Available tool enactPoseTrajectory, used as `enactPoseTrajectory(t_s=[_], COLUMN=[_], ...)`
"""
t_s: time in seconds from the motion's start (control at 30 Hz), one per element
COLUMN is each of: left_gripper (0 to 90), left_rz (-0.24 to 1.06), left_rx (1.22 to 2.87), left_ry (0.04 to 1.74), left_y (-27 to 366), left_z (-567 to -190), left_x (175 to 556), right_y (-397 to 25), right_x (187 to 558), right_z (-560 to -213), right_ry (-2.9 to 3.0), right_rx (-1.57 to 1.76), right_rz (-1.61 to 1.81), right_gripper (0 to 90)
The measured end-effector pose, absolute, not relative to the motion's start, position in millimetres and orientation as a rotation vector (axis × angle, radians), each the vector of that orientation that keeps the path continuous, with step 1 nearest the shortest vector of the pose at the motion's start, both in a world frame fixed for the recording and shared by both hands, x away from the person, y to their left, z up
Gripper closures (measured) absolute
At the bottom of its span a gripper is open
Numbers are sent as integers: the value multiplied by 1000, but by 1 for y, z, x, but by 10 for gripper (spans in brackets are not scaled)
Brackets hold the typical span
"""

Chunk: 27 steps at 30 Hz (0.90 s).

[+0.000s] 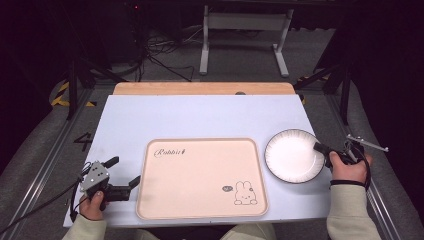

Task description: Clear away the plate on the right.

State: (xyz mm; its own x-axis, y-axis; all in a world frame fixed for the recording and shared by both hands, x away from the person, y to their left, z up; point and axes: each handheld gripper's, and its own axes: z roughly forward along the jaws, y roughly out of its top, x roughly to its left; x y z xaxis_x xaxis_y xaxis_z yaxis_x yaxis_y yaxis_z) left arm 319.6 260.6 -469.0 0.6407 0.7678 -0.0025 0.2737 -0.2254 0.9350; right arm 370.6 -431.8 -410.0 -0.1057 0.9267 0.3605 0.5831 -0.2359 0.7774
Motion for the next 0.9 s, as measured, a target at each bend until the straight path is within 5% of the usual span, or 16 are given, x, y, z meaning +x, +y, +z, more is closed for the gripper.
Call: enactPoseTrajectory(t_s=[0.9], left_gripper=[4], left_rz=[575], left_rx=[1789], left_ry=[841], left_y=[260], left_z=[-469], left_x=[320], right_y=[-417], right_x=[359], right_z=[-379], right_ry=[1689], right_rx=[1707], right_rz=[1301], right_gripper=[835])
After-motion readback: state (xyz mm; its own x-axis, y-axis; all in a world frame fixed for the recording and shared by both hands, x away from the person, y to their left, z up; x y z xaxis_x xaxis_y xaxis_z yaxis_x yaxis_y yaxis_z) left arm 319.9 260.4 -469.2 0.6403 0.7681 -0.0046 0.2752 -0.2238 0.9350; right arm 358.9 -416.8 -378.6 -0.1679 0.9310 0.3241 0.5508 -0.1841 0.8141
